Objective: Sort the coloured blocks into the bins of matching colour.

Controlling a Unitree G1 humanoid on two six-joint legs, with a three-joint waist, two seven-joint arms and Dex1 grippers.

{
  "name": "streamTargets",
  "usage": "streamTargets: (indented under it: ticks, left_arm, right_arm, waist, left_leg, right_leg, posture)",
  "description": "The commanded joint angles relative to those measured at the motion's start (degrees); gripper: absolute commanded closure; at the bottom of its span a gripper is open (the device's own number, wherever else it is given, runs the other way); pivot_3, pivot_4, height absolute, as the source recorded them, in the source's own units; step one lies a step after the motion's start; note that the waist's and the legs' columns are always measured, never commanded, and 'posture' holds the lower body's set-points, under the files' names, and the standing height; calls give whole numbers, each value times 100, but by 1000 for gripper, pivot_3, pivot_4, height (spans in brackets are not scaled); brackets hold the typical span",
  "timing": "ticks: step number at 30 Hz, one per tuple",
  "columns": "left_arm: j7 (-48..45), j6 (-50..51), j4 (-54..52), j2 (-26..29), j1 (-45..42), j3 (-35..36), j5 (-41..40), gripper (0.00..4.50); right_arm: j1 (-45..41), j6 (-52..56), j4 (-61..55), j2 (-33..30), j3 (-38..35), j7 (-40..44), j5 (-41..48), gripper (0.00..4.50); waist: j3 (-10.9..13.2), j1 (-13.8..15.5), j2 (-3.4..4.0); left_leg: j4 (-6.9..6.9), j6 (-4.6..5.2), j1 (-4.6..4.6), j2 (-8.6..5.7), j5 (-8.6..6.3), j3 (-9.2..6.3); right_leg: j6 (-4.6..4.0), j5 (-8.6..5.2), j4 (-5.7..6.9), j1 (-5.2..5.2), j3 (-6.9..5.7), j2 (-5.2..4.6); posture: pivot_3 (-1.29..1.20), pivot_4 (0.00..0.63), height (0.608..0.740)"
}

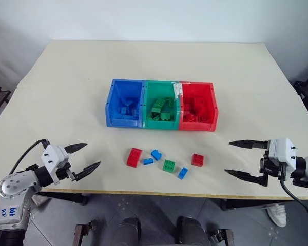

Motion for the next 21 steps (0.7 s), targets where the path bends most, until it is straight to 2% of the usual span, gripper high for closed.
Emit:
streamTargets:
  ticks: [1, 3, 7, 11, 15, 21]
  left_arm:
    - [-109, 116, -166, 44, -167, -16, -185, 48]
    - [-161, 353, -404, -4, -298, -170, -294, 48]
    - [-442, 780, -1308, -133, -653, -891, -528, 48]
    - [-463, 1016, -1826, -293, -1027, -1471, -449, 48]
    - [-571, 1168, -2005, -281, -1086, -1798, -409, 48]
    - [-482, 1185, -2171, -113, -690, -1591, -345, 48]
  right_arm:
    - [39, 84, -257, 71, -45, -59, 121, 0]
    - [234, 123, -269, 54, -188, -115, 94, 0]
    - [869, 52, 84, -240, -930, -21, -27, 0]
    - [1006, 78, 251, -405, -1019, 45, -157, 0]
    - [765, 203, 118, -387, -701, 19, -222, 0]
    - [-343, 1489, -632, -418, 746, -403, -615, 0]
  waist:
    - [0, 30, 0]
    - [0, 43, 0]
    - [3, 138, -1]
    - [2, 90, -1]
    - [5, -33, 3]
    - [10, -94, 11]
  left_leg:
    - [2, 0, 0, 4, -3, 0]
    - [1, 2, -1, 4, -6, 1]
    - [11, 14, -15, -1, -19, 1]
    - [21, 18, -11, 6, -26, 16]
    - [12, 9, 6, 23, -29, 34]
    - [16, 8, 11, 33, -30, 46]
  right_leg:
    - [-2, 1, 8, 2, 1, 4]
    - [-2, 1, 16, 1, 2, 4]
    - [0, 2, 9, 1, 2, 5]
    - [5, 6, 2, 3, 11, 10]
    - [3, 5, 1, 4, 30, 29]
    - [2, 5, 3, -1, 45, 38]
  posture:
    - [0, 150, 740]
    - [0, 150, 740]
    - [0, 150, 740]
    - [0, 150, 740]
    - [0, 150, 740]
    - [0, 150, 740]
